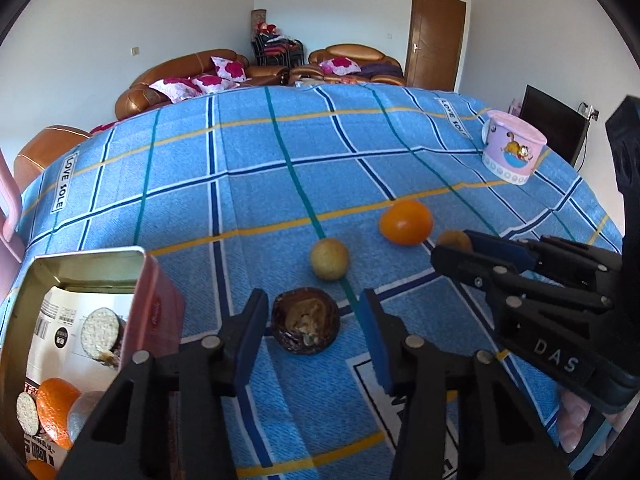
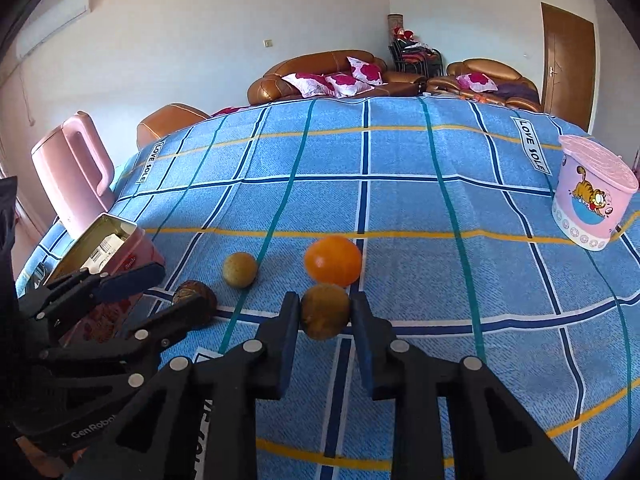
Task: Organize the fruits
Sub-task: 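Grasp a mangosteen with the left tool while the right tool grasps a small brown fruit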
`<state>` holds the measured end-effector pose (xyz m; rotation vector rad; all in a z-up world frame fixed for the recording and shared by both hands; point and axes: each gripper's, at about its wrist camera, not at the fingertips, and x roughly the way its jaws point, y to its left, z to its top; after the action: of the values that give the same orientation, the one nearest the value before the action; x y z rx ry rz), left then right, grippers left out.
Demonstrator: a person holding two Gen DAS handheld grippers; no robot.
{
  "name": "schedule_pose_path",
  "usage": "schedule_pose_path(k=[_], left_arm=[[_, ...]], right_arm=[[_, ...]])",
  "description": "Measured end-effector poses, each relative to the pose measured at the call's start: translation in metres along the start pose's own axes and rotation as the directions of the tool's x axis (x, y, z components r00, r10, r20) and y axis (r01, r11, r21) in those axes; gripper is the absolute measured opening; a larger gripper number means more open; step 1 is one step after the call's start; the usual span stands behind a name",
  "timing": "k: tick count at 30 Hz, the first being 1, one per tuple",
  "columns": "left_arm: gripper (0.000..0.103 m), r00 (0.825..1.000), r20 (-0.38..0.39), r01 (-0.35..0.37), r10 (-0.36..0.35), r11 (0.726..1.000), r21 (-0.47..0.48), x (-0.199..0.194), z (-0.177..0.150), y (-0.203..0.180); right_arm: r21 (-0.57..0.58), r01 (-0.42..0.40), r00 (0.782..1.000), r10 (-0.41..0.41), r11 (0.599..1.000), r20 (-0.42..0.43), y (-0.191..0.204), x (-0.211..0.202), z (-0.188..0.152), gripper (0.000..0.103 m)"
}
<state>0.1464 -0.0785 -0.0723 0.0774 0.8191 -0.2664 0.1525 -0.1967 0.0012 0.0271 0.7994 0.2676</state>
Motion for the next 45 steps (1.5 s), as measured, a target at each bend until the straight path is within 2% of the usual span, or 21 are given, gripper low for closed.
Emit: schedule_pose_path(k=[4,5,13,31,45], left_arm=[[0.045,1.000,-0.021,-0.006,0.006,1.000,-0.018,0.007,0.002,0.003],[0.038,1.000,-0.023,-0.006,0.005,1.000,-0.026,0.008,0.002,0.005],[0.037,1.000,-0.017,0.026,-0.027,0.998,-0.055,0.006,0.002,0.011],[0.037,0.994,0.106,0.013,-0.004,0.997,-0.082,-0.018,0.000,0.019],[0.037,0.986,0.164,-0.015,0.031,0.995,-0.094,-0.030,-0.002,0.020]], right_arm=[[-0.008,-0.002,1.000,0.002,1.000,-0.008,0.001,0.002,0.001,0.028],[-0.010,-0.006,1.000,0.006,1.000,-0.014,0.001,0.003,0.001,0.028],[-0.018,-0.042,0.999,0.041,0.999,-0.016,0.003,0.003,0.001,0.028],[-0.073,-0.071,0.995,0.076,0.995,0.064,0.011,-0.013,-0.001,0.028],[-0.102,-0.074,0.990,0.086,0.992,0.113,0.015,-0.023,-0.003,0.028]])
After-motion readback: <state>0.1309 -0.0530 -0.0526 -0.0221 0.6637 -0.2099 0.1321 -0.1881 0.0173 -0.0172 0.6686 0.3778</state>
